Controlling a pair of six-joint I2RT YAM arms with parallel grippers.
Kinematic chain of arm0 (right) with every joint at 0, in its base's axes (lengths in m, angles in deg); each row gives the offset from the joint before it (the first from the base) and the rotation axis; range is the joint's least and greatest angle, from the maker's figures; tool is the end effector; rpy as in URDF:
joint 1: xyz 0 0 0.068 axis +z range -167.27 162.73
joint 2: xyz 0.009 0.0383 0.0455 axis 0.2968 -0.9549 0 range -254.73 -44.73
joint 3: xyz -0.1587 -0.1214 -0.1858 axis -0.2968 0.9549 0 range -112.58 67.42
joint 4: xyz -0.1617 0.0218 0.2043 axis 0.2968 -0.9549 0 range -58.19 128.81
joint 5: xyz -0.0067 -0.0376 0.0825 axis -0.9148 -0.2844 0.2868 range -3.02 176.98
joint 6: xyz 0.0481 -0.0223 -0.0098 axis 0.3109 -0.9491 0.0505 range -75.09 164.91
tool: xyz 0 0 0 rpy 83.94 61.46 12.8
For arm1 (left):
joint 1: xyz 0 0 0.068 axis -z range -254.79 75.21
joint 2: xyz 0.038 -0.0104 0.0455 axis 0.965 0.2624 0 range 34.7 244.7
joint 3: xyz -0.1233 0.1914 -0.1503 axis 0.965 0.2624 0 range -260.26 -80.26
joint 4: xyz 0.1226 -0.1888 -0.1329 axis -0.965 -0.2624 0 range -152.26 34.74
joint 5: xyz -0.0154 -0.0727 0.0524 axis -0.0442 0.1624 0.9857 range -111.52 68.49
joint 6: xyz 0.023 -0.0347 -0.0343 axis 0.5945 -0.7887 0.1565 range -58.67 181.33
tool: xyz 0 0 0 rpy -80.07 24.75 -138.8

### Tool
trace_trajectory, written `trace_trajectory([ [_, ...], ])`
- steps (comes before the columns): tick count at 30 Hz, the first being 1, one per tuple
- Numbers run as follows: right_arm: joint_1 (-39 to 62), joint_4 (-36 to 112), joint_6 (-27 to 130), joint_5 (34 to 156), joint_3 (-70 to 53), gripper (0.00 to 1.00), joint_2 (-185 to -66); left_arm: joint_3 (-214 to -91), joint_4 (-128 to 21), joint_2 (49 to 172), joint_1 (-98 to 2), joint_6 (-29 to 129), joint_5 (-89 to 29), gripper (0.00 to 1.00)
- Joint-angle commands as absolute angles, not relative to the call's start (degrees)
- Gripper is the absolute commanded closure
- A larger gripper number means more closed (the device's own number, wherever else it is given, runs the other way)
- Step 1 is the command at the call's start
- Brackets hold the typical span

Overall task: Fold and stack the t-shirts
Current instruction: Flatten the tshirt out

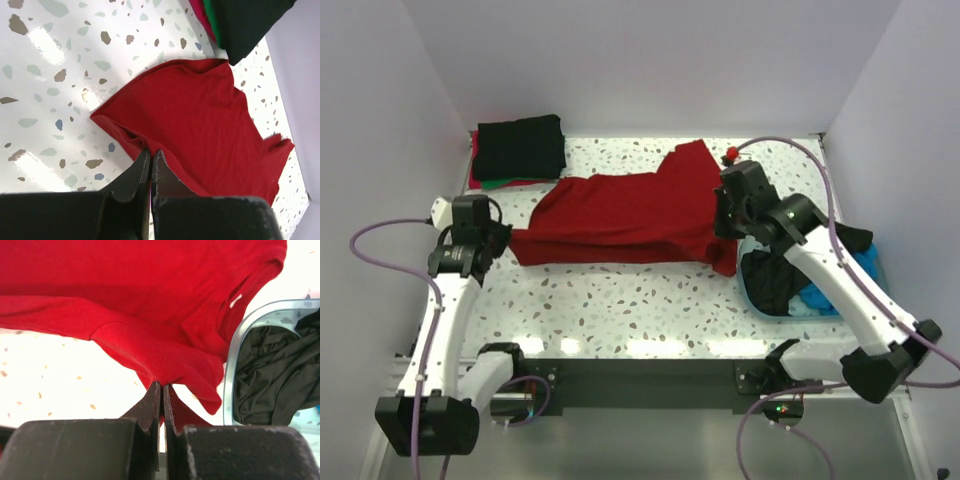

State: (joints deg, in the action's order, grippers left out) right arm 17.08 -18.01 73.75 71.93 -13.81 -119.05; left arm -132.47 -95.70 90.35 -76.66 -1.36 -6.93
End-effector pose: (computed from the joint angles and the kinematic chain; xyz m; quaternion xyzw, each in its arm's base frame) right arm 0.2153 0.1359 0.3738 0.0002 0.9324 0.0732 0.3538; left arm 0.1970 0.0154 0.3015 -0.5295 0.7450 -0.0959 0.3941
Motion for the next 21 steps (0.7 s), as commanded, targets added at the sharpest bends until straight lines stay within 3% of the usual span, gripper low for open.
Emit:
trace_trajectory([
  [1, 17.1, -19.1, 71.4, 74.6, -16.6, 1.0, -113.6, -135.4, -100.3, 86.8, -77.0, -0.5, -4.0, 1.0],
  [8, 17.1, -18.2, 69.4, 74.7, -30.8, 1.0, -107.0, -153.6, -102.3, 81.9, -76.9, 1.0, -2.1, 1.0],
  [21, 17.1, -21.0, 66.1, 97.9, -73.4, 1.0, -109.6, -205.0, -111.4, 87.0, -76.8, 8.3, 1.4, 1.0],
])
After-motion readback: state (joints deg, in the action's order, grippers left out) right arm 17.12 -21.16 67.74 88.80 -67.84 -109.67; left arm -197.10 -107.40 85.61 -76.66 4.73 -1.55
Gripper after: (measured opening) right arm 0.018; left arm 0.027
